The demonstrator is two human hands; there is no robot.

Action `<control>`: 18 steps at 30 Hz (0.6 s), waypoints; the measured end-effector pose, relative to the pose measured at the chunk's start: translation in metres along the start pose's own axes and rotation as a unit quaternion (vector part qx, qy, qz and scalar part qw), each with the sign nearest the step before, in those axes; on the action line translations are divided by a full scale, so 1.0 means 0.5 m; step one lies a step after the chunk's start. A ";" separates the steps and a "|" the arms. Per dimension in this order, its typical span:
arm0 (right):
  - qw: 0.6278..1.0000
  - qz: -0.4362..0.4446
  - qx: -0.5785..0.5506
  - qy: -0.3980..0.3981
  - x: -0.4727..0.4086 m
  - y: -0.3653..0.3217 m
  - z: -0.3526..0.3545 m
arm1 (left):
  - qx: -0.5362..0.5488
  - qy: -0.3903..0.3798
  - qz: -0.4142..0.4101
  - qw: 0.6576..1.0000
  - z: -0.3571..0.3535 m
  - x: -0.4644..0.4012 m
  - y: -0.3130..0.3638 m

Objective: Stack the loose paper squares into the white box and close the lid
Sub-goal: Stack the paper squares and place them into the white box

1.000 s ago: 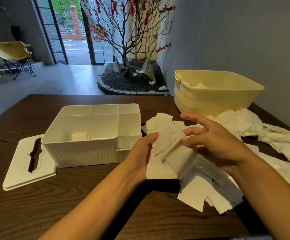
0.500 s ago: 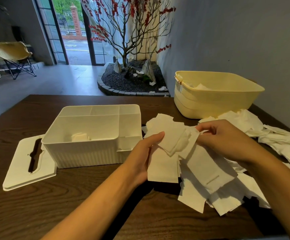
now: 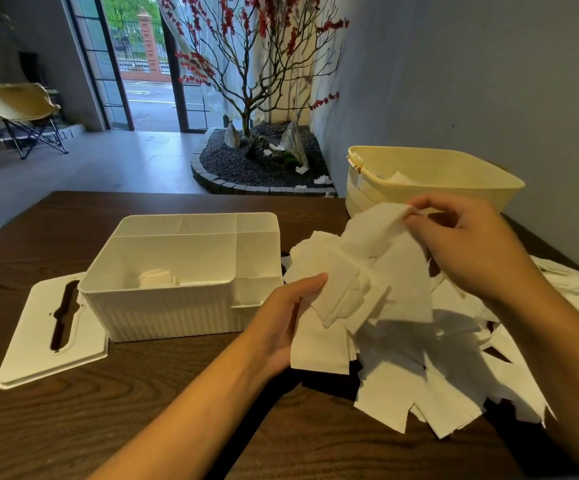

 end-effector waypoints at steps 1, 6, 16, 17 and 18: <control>1.000 0.009 -0.009 0.023 -0.004 0.006 0.004 | -0.013 0.009 -0.004 1.000 0.004 0.001 0.002; 0.999 0.016 -0.009 0.043 -0.025 0.037 0.001 | -0.088 0.057 -0.054 0.993 0.011 0.000 0.021; 0.994 0.093 0.066 -0.008 -0.023 0.059 -0.037 | -0.361 0.090 -0.041 0.927 -0.011 0.005 0.037; 0.995 0.085 0.048 -0.007 -0.023 0.059 -0.043 | -0.370 0.098 -0.042 0.923 -0.013 0.002 0.038; 0.996 0.078 0.031 -0.001 -0.024 0.062 -0.047 | -0.368 0.099 -0.044 0.923 -0.013 -0.002 0.036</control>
Point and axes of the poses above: each hand's wrist, its own x-axis away from the middle knuckle, its own z-axis out of the back of the hand, y = z × x, the point moved 6 cm from there along -x, towards the middle knuckle, and after that the axes turned 7 degrees about -y, right-handed, at the moved point
